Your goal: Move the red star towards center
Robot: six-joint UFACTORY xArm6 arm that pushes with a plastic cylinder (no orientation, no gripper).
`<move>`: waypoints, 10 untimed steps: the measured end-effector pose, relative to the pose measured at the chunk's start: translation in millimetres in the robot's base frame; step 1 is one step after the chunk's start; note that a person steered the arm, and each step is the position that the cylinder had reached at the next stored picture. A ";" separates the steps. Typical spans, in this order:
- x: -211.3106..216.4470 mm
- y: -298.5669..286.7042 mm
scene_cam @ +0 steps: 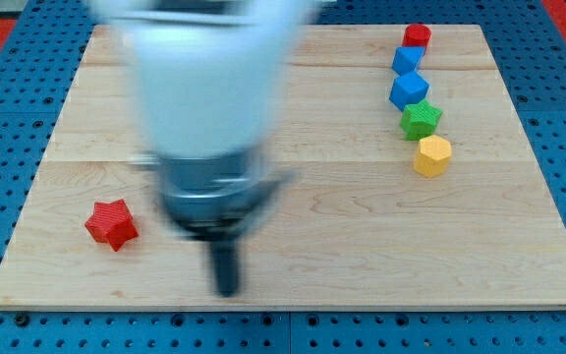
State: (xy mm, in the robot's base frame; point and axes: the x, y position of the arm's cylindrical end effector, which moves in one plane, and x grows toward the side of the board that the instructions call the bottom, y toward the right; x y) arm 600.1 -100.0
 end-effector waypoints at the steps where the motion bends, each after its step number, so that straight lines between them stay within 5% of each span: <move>1: -9.1 -126.2; 2: -47.1 -121.7; 6: -62.4 37.9; 7: -38.4 -53.2; 8: -62.8 -107.4; 10: -98.9 40.6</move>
State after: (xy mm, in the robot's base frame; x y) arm 501.2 -59.4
